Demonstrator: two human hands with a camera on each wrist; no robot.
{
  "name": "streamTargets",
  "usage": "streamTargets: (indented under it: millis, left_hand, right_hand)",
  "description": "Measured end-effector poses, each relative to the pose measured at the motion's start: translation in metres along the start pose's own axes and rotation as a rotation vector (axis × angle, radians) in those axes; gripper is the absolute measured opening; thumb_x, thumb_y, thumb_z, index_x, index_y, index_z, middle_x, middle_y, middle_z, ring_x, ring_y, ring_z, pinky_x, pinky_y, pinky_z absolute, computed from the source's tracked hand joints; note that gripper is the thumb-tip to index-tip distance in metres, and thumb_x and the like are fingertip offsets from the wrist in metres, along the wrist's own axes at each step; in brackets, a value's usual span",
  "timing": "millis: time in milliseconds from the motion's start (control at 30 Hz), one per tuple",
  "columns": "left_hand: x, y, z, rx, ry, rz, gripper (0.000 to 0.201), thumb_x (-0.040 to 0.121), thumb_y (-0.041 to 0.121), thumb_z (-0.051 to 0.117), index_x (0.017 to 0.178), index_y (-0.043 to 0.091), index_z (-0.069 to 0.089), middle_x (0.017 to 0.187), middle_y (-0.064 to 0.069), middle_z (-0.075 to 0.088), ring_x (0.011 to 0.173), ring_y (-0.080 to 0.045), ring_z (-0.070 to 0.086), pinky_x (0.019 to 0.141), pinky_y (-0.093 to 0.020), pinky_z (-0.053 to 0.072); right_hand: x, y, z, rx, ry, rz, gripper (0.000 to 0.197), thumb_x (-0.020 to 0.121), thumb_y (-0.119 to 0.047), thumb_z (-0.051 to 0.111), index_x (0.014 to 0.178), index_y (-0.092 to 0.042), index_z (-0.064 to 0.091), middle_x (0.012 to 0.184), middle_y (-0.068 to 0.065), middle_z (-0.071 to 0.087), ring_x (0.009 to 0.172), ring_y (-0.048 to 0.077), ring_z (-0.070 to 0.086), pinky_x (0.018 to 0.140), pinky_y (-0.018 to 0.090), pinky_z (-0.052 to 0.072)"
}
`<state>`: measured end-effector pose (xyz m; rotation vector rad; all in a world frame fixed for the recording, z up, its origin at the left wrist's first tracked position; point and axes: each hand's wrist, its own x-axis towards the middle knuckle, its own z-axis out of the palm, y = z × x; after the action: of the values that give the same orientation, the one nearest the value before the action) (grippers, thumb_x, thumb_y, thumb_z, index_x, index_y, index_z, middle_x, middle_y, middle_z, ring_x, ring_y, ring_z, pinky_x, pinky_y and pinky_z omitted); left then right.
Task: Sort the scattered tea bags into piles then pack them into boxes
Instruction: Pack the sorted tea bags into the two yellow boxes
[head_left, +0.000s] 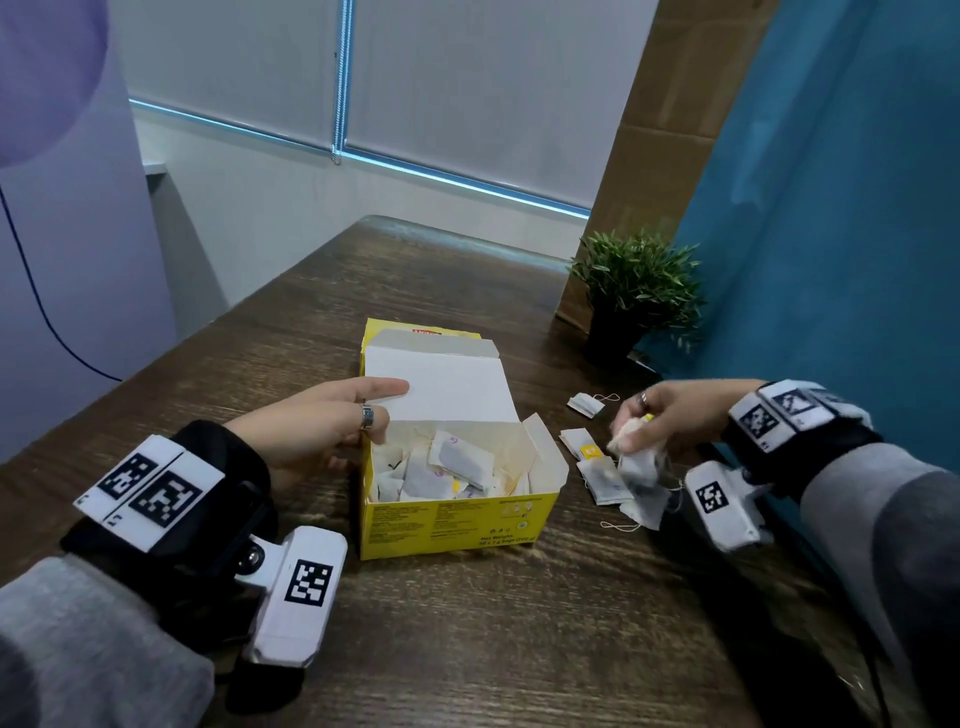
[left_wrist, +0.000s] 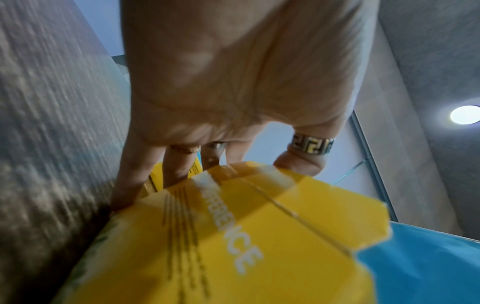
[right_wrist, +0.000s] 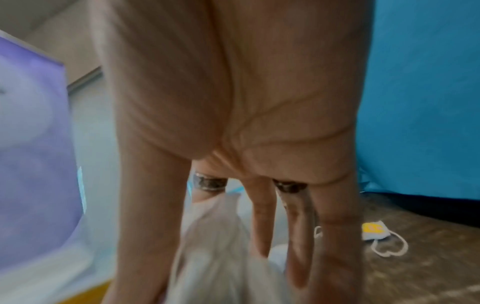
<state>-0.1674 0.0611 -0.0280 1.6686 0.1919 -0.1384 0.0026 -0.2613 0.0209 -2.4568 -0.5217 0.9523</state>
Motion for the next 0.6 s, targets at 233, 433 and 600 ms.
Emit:
streamTargets:
  millis: [233, 433, 600]
  left_hand:
    - [-0.003, 0.004, 0.004, 0.000, 0.019, 0.005, 0.055, 0.084, -0.007, 0.041, 0.129, 0.023, 0.052, 0.070, 0.000, 0.045, 0.056, -0.010, 0.033, 0.050, -0.022, 0.027]
    - [-0.003, 0.004, 0.003, -0.009, 0.015, -0.002, 0.054, 0.084, -0.006, 0.040, 0.129, 0.022, 0.052, 0.058, 0.005, 0.047, 0.054, -0.009, 0.033, 0.052, -0.022, 0.026]
    - [-0.003, 0.004, 0.003, 0.012, 0.018, -0.004, 0.054, 0.085, -0.005, 0.040, 0.130, 0.024, 0.051, 0.062, 0.003, 0.046, 0.053, -0.009, 0.033, 0.052, -0.023, 0.027]
  right_hand:
    - [0.013, 0.008, 0.035, -0.374, 0.016, 0.006, 0.020, 0.071, -0.026, 0.080, 0.073, -0.028, 0.060, 0.065, -0.013, 0.062, 0.066, 0.006, 0.057, 0.065, 0.027, 0.046]
    - [-0.009, -0.002, 0.024, -0.369, 0.033, -0.066, 0.022, 0.068, -0.035, 0.080, 0.074, -0.028, 0.061, 0.077, -0.011, 0.070, 0.073, 0.008, 0.063, 0.068, 0.027, 0.051]
    - [-0.048, -0.063, 0.021, -0.125, 0.144, -0.342, 0.021, 0.062, -0.026, 0.078, 0.073, -0.021, 0.062, 0.076, -0.001, 0.066, 0.069, 0.015, 0.060, 0.063, 0.030, 0.048]
